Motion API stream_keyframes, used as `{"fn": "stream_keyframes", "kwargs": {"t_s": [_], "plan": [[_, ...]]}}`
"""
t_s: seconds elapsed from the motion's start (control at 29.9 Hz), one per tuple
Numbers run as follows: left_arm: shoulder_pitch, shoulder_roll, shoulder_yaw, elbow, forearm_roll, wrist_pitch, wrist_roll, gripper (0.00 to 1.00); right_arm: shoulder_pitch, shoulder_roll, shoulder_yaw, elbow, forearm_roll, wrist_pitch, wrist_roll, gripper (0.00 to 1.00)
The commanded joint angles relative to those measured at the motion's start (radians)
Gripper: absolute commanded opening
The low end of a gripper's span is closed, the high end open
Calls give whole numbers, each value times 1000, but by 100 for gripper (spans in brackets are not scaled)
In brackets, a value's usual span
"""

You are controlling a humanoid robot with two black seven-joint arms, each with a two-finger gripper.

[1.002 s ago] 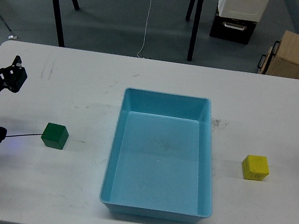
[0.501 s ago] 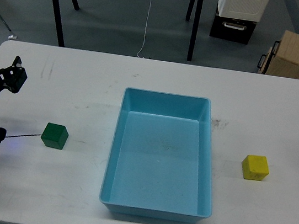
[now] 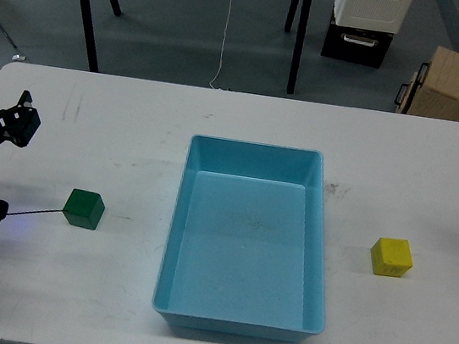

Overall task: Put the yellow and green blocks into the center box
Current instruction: 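Move the right gripper down toward the yellow cube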

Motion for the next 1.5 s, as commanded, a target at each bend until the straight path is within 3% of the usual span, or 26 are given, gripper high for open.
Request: {"fn": "stream_keyframes", "kwargs": {"t_s": [0.0,0.13,0.43,0.63,1.47], "plan": [[0,0,0,0,0,0,-3,100,45,49,-135,28,-16,7,-4,100],[2,0,0,0,1,0,-6,100,62,53,-215,73,-20,7,-10,100],[3,-2,0,2,1,0,-6,100,22,76,-290,58,-23,-7,-97,100],[2,-5,0,5,1,0,-3,100,16,170,-321,1,-20,-31,-98,100],[5,-8,0,12,3,-1,-1,100,17,223,-329,-30,-2,-28,-94,100]]}}
